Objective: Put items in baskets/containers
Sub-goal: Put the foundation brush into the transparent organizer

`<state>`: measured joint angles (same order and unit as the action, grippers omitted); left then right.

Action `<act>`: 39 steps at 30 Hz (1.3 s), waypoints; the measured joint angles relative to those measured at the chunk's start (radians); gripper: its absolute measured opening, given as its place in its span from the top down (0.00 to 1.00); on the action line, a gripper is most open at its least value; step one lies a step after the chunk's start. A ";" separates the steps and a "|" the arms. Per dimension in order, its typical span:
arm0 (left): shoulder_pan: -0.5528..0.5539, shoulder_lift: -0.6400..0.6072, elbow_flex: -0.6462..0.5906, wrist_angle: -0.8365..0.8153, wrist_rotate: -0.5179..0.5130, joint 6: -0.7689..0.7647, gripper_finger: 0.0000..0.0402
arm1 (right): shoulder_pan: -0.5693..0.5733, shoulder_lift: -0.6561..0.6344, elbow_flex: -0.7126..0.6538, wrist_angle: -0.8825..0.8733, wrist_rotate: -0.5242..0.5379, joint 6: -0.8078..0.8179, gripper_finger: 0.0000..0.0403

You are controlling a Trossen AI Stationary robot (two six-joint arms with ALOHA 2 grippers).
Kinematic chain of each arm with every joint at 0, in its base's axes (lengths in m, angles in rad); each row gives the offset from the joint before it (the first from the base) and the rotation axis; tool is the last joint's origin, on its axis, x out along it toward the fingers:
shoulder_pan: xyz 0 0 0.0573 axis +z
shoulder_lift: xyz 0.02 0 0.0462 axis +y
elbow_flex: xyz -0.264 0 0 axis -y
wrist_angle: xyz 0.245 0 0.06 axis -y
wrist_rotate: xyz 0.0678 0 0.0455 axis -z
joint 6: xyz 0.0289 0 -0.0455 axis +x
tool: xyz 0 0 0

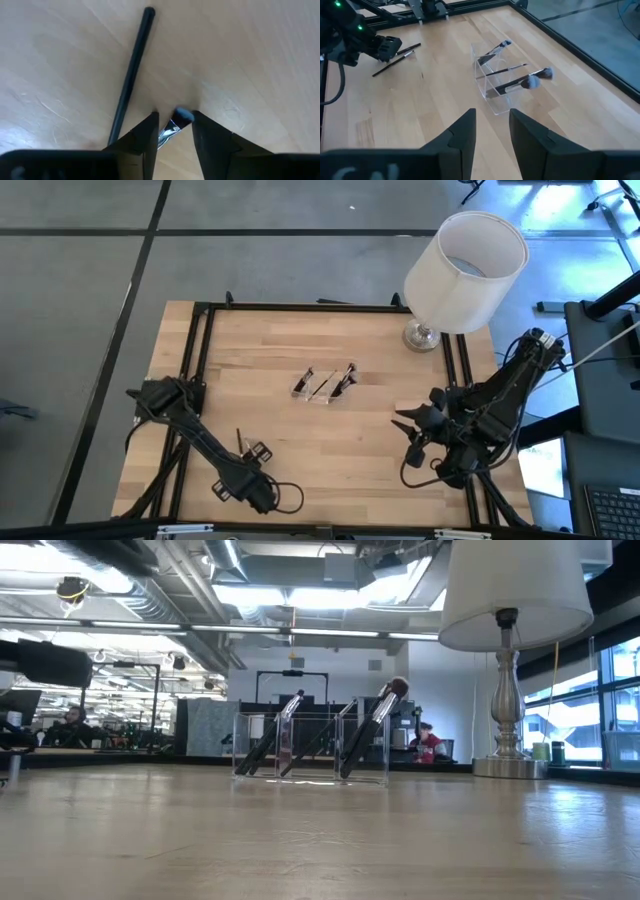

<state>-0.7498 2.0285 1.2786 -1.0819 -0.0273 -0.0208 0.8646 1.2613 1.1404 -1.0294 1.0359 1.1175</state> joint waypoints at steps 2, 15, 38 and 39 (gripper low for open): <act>0.000 0.015 0.003 -0.003 0.009 0.016 0.75 | -0.001 0.000 0.000 0.000 -0.001 0.000 0.71; 0.019 -0.045 0.044 -0.012 -0.090 -0.189 0.98 | -0.001 0.000 0.000 0.000 0.000 0.000 0.71; 0.519 -0.267 0.254 0.210 -0.858 -0.689 0.97 | -0.077 0.000 0.000 0.007 0.010 -0.039 0.71; 0.546 -0.266 0.248 0.269 -0.849 -0.668 0.97 | -0.074 0.000 0.000 -0.008 -0.001 -0.054 0.71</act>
<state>-0.2033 1.7622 1.5269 -0.8127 -0.8762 -0.6883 0.7904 1.2617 1.1404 -1.0378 1.0351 1.0633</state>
